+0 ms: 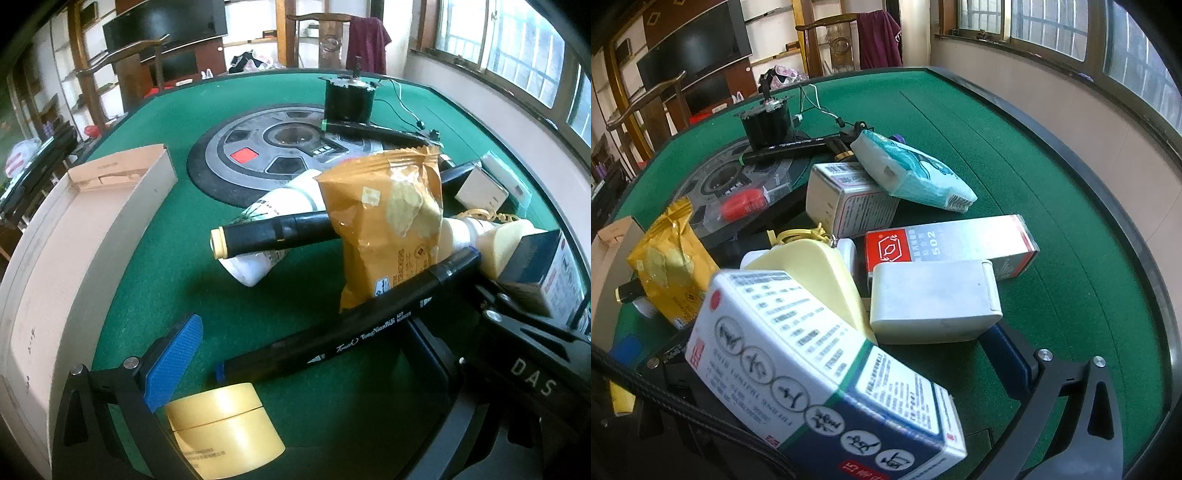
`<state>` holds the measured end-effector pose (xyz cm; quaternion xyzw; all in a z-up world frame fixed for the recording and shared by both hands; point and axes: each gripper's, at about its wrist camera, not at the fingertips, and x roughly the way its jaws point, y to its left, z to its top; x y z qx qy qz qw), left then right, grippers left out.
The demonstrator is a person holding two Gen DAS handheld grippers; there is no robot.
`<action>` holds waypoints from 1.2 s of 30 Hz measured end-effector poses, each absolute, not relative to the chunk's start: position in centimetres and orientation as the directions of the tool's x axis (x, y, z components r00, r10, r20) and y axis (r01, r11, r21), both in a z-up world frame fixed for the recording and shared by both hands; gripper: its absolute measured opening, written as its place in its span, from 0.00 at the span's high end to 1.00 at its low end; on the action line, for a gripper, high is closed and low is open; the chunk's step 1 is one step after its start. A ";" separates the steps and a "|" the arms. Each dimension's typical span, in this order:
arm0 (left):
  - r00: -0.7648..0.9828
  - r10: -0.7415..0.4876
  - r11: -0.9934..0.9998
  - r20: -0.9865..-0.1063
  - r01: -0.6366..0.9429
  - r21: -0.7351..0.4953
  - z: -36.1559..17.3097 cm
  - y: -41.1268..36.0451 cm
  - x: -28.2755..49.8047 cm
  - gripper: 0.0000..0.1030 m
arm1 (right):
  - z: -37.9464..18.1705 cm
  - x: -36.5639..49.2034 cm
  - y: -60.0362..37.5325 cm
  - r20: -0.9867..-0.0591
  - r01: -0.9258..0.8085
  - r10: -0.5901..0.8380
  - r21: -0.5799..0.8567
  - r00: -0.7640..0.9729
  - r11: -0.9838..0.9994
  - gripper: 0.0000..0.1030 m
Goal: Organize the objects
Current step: 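Grasp the yellow tape roll with the left tool while the right tool grasps the white medicine box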
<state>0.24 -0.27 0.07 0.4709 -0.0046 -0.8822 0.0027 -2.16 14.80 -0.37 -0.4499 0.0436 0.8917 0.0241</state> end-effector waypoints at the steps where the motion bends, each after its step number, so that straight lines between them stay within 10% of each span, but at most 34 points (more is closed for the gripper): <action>1: -0.555 -0.010 -1.000 -0.832 0.001 0.012 0.1 -0.3 0.2 0.01 | -0.3 -2.1 14.8 -0.805 -0.082 0.006 0.053 -0.593 -0.995 0.00; 19: -0.546 0.066 -0.998 -0.835 -0.029 -0.060 0.7 -0.5 0.7 0.02 | 0.4 -1.9 15.2 -0.842 -0.041 -0.038 0.071 -0.539 -0.997 0.00; 30: -0.863 0.153 -0.988 -0.482 -0.121 -0.096 12.2 -6.0 9.7 0.02 | 12.2 8.6 16.6 -0.357 0.050 -0.053 0.017 -0.933 -0.999 0.00; 36: -0.753 0.169 -0.984 -0.635 -0.093 -0.152 10.1 -9.5 9.5 0.02 | 8.5 5.1 19.1 -0.571 0.005 -0.102 0.170 -0.815 -0.985 0.00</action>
